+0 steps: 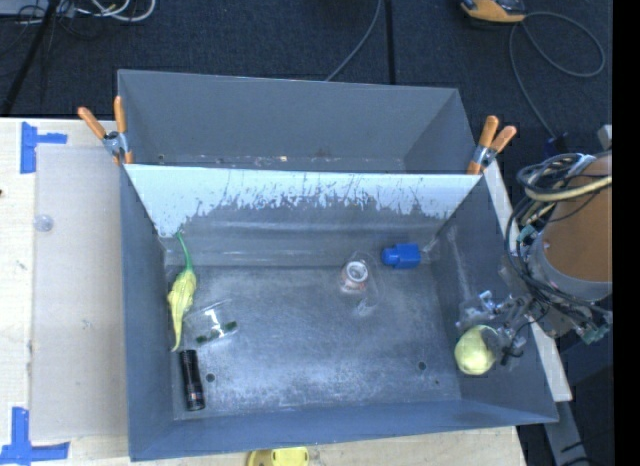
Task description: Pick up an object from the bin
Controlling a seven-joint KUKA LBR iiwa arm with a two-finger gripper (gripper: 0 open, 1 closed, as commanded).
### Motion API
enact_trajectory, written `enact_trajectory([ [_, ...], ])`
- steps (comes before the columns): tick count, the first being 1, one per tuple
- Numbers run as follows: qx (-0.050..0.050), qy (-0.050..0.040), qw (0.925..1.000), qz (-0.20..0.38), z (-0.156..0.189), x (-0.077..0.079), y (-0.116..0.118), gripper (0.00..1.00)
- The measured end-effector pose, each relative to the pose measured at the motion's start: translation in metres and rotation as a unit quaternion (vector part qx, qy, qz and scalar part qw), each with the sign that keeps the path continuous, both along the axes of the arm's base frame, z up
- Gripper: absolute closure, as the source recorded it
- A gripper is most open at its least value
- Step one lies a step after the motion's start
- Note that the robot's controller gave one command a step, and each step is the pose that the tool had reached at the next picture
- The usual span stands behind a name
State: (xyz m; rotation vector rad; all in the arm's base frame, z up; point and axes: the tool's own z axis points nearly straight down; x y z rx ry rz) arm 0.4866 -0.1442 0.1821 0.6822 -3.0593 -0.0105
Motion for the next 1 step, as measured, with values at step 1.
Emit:
enact_trajectory([
  [1,0.0,-0.0008,1.0,-0.008,0.0463,0.0074,0.0055,1.0],
])
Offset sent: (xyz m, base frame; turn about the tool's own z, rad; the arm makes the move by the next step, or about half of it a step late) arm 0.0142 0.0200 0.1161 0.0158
